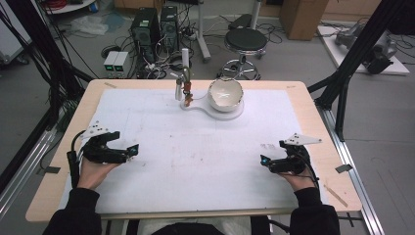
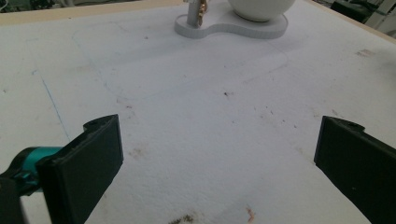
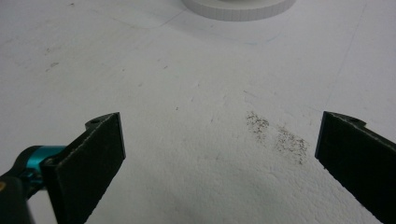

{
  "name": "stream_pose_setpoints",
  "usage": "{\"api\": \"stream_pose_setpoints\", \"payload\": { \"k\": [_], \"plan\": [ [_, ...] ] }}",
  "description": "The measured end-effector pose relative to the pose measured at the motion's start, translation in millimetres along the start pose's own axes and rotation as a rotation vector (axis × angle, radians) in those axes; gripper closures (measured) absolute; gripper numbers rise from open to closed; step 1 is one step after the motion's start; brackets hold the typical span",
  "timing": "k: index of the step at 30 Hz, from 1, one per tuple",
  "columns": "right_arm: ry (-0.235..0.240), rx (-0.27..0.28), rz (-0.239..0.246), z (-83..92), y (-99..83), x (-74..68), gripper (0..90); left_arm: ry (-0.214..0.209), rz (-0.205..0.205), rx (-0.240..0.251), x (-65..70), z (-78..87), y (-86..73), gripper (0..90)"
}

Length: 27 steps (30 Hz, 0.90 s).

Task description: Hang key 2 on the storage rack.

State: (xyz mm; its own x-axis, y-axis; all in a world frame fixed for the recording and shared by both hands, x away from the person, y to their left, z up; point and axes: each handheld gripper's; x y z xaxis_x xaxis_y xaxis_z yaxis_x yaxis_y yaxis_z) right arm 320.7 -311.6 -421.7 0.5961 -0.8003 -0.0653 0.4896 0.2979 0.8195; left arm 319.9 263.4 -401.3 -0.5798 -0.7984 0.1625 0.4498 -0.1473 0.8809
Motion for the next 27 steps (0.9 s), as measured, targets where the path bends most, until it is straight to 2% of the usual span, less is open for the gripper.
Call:
{"api": "stream_pose_setpoints", "payload": {
  "k": [8, 13, 27],
  "plan": [
    [0.0, -0.004, 0.005, -0.8, -0.2, -0.3, 0.7, 0.008, 0.006, -0.009, 0.0, 10.0, -11.8, 1.7],
    [-0.002, -0.004, 0.005, -0.9, -0.1, -0.5, 0.7, 0.028, 0.01, -0.024, -1.6, 14.0, -21.2, 1.7],
    [-0.003, 0.001, 0.005, 0.4, -0.3, -0.6, 0.7, 0.052, -0.002, -0.054, -3.2, 28.0, -37.2, 1.7]
  ]
}}
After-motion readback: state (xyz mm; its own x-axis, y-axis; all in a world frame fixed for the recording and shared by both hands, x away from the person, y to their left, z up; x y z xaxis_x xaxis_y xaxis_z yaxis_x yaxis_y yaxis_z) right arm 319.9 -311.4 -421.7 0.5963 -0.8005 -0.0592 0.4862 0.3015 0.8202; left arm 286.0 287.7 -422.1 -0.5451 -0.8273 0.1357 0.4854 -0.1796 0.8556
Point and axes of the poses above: each handheld gripper's, and its own axes: z roughly backward along the jaws, y roughly out of its top, x roughly to its right
